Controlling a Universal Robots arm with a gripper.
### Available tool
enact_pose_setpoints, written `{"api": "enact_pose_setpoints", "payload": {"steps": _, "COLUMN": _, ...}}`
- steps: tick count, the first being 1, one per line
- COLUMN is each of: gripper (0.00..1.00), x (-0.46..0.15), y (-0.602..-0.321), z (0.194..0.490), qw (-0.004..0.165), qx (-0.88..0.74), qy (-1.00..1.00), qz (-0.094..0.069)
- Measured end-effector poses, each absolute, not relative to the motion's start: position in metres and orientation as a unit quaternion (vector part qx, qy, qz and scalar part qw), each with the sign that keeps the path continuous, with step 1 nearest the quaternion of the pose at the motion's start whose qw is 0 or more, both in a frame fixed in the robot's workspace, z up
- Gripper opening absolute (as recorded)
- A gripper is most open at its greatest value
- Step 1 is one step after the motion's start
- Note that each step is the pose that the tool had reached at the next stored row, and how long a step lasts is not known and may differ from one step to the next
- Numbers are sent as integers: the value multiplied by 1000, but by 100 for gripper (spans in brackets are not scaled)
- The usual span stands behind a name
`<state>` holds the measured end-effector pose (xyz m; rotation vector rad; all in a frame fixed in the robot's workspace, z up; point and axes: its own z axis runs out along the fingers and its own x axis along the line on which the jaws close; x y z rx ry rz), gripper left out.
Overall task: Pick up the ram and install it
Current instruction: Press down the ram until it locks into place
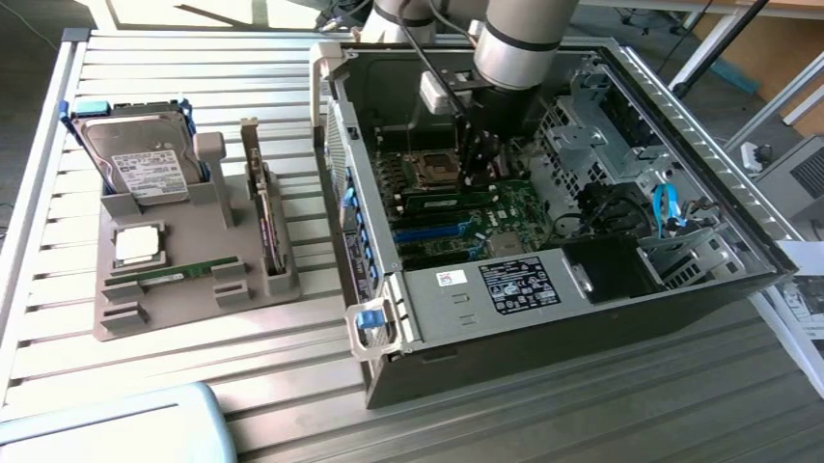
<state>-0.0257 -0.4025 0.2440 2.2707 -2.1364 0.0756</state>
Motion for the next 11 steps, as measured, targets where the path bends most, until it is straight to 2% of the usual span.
{"api": "enact_pose_setpoints", "payload": {"steps": 11, "gripper": 11, "x": -70, "y": -402, "z": 243, "qw": 7, "qx": 728, "qy": -685, "qz": 29}}
